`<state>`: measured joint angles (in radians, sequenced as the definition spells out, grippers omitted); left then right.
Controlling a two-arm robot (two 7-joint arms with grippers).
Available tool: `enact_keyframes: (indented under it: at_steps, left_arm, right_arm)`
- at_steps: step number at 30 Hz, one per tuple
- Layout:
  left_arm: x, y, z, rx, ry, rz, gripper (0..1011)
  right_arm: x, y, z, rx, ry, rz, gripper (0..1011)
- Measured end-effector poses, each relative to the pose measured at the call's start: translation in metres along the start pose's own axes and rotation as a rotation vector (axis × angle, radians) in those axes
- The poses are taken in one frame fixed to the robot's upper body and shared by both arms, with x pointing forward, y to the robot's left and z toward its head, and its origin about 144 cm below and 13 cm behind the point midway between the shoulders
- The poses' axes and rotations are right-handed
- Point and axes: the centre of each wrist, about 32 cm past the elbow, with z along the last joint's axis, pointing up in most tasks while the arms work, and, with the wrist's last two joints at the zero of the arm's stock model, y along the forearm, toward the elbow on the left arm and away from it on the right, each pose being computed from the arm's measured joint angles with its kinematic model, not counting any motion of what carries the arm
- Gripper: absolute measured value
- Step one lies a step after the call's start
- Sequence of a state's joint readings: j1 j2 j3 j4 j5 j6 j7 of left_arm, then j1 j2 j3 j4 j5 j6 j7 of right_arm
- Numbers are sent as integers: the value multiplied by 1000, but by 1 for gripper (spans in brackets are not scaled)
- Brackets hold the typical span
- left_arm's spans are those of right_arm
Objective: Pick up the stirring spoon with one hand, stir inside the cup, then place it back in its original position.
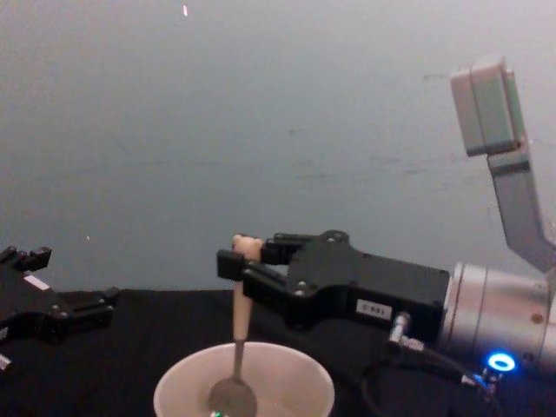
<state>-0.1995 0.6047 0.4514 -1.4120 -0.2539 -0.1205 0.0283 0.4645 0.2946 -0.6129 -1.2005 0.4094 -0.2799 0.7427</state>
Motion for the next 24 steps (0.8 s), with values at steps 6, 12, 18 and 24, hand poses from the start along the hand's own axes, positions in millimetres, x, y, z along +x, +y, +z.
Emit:
enact_keyframes:
  at_steps: [6,12,18,24]
  left_arm:
    - [0,0,0,0,0,0,1001]
    - [0,0,0,0,0,0,1001]
    - [0,0,0,0,0,0,1001]
    - [0,0,0,0,0,0,1001]
  right_arm:
    - [8,-6,-1,-8,-7,-34,214]
    - [11,-14,0,-10,-9,-52,214]
    - [10,-23,2,-8,-9,-61,214]
    - [6,-32,4,-8,-3,-60,214]
